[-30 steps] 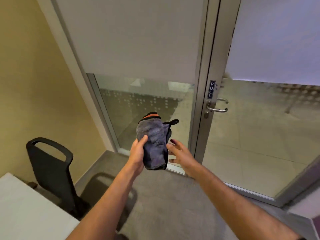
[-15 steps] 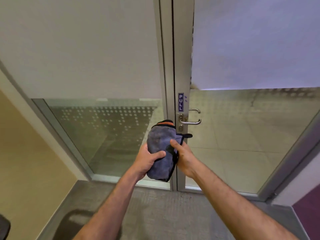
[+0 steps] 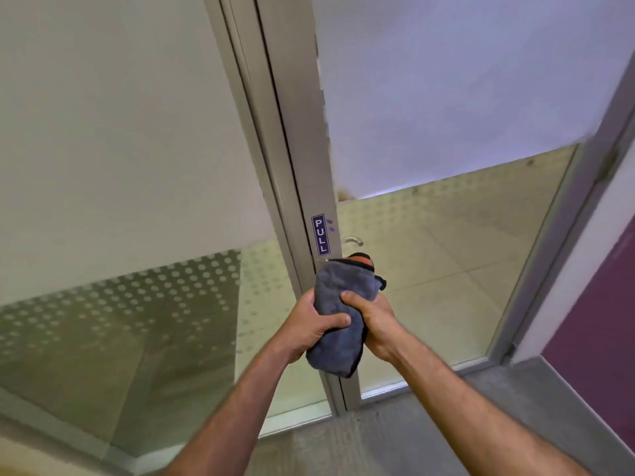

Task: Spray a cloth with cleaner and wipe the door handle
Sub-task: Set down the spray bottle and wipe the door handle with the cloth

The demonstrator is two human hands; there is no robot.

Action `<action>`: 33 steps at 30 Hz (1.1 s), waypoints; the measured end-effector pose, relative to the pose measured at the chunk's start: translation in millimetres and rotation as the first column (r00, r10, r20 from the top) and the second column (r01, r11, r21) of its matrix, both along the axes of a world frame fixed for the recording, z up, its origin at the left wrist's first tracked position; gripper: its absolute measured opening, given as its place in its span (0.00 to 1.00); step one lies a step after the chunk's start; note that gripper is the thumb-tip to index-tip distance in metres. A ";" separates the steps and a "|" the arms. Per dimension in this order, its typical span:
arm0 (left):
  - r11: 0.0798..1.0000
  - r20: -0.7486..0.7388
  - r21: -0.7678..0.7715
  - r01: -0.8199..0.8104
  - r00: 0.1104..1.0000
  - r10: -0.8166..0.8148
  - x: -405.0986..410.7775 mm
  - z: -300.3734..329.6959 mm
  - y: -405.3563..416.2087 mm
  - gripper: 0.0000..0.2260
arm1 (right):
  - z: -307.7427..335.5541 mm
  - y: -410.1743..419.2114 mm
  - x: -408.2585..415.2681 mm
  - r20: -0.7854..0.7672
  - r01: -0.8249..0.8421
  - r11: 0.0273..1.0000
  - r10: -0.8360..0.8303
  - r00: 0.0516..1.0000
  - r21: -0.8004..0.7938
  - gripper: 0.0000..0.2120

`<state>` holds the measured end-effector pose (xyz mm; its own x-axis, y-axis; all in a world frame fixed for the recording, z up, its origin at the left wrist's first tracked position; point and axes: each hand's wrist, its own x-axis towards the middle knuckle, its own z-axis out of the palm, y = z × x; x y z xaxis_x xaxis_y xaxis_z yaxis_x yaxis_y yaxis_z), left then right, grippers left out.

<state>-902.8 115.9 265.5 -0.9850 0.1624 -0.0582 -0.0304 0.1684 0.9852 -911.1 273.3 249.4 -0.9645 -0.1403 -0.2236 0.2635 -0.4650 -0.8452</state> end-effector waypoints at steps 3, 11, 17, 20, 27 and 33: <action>0.999 -0.005 -0.010 0.046 0.999 -0.046 -43.7 -1.0 -8.2 0.28 | -10.3 -0.9 -27.8 -0.067 0.028 0.997 -0.033 0.997 -0.071 0.17; 0.980 -0.027 -0.159 0.118 0.992 -0.124 -112.5 21.9 -17.4 0.33 | -20.1 -15.2 -78.3 -0.119 -0.121 0.971 0.097 0.988 -0.208 0.39; 0.677 -0.247 -0.731 0.079 0.895 -0.371 -156.7 53.6 -29.0 0.41 | -38.0 -22.9 -110.1 -0.014 0.211 0.954 -0.219 0.976 -0.212 0.22; 0.383 -0.381 -0.910 -0.160 0.690 -0.615 -189.6 78.8 -44.8 0.40 | -38.5 -28.0 -127.6 0.021 0.386 0.921 -0.385 0.923 -0.044 0.23; -0.039 -0.198 -0.856 -0.515 0.398 -0.896 -254.5 121.9 -59.9 0.36 | -29.3 -68.4 -164.1 -0.127 0.768 0.618 -0.759 0.638 0.169 0.19; -0.025 -0.189 -0.783 -0.621 0.275 -0.943 -266.2 109.3 -53.2 0.28 | -16.7 -152.8 -212.0 -0.464 0.863 0.418 -0.727 0.506 0.285 0.16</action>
<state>-1169.1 62.6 374.8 -0.4147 0.9052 0.0932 0.6098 0.3524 -0.7099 -1123.1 120.6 232.7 -0.6059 0.7644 0.2204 -0.2571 0.0741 -0.9635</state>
